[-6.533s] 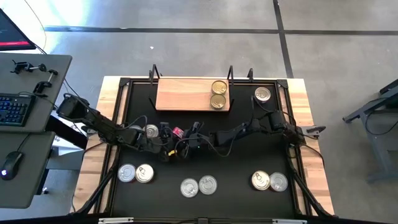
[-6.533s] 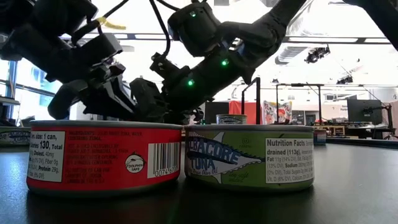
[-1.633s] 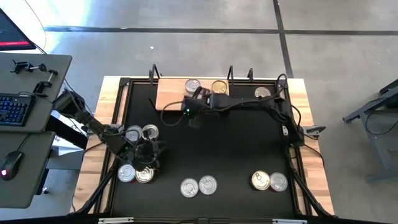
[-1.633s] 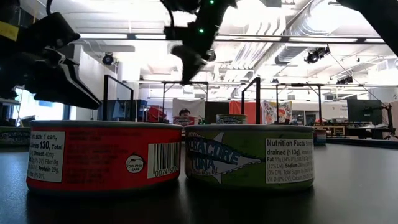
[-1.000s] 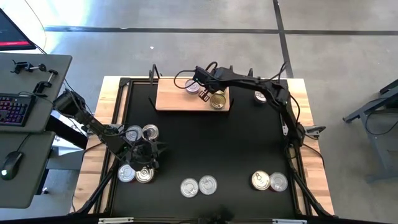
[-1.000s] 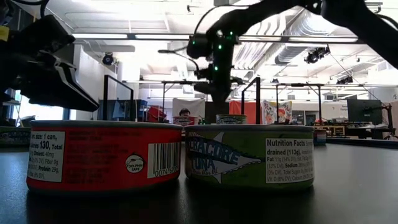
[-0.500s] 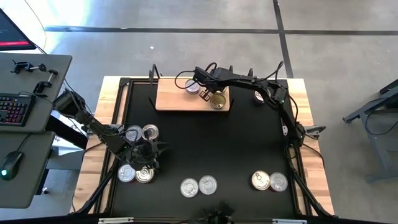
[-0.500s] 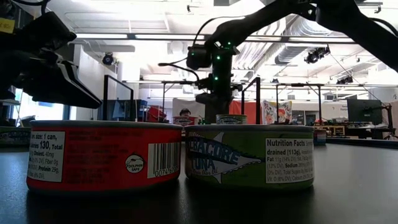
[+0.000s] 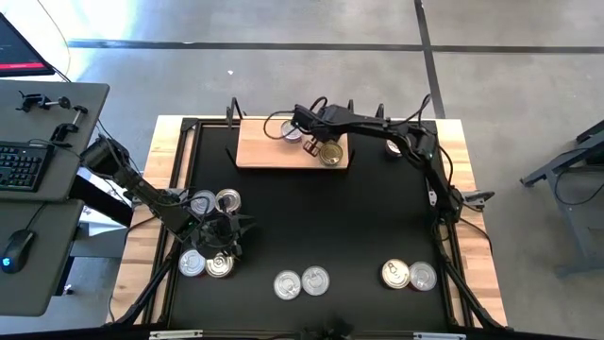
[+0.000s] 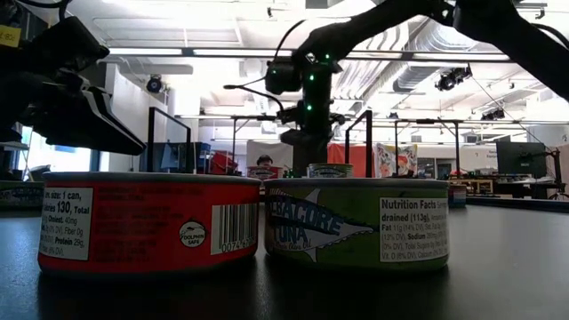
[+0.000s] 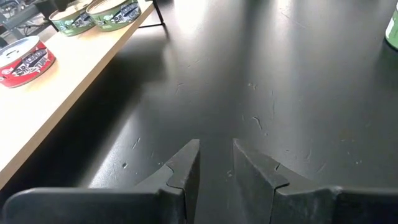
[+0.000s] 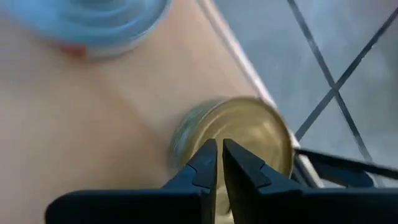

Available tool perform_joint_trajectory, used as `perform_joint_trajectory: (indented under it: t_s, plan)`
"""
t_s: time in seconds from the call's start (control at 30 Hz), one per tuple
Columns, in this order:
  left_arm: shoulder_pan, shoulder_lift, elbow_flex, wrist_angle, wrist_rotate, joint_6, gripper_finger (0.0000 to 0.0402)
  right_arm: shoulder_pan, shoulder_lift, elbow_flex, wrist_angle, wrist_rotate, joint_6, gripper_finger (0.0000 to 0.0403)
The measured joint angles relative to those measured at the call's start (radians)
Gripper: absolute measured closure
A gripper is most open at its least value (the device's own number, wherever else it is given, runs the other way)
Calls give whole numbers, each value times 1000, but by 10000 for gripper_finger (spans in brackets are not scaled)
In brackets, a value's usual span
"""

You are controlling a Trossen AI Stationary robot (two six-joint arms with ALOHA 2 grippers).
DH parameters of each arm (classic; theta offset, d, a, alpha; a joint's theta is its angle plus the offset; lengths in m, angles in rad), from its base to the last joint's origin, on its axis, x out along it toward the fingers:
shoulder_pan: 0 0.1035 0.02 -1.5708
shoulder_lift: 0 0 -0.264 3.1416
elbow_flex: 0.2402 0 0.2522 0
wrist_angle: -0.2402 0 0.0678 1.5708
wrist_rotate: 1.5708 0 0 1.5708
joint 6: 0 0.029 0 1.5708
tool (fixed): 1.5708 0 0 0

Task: Stack canned seafood by type on shelf
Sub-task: Adjust the green tuna cans on the shelf

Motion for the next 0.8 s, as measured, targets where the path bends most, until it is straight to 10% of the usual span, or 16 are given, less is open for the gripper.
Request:
perform_joint_trajectory:
  t_s: [0.8]
  plan:
    - [1, 0, 0, 45, 2, 26, 317, 75, -1, 0, -243, -119, 101, 385]
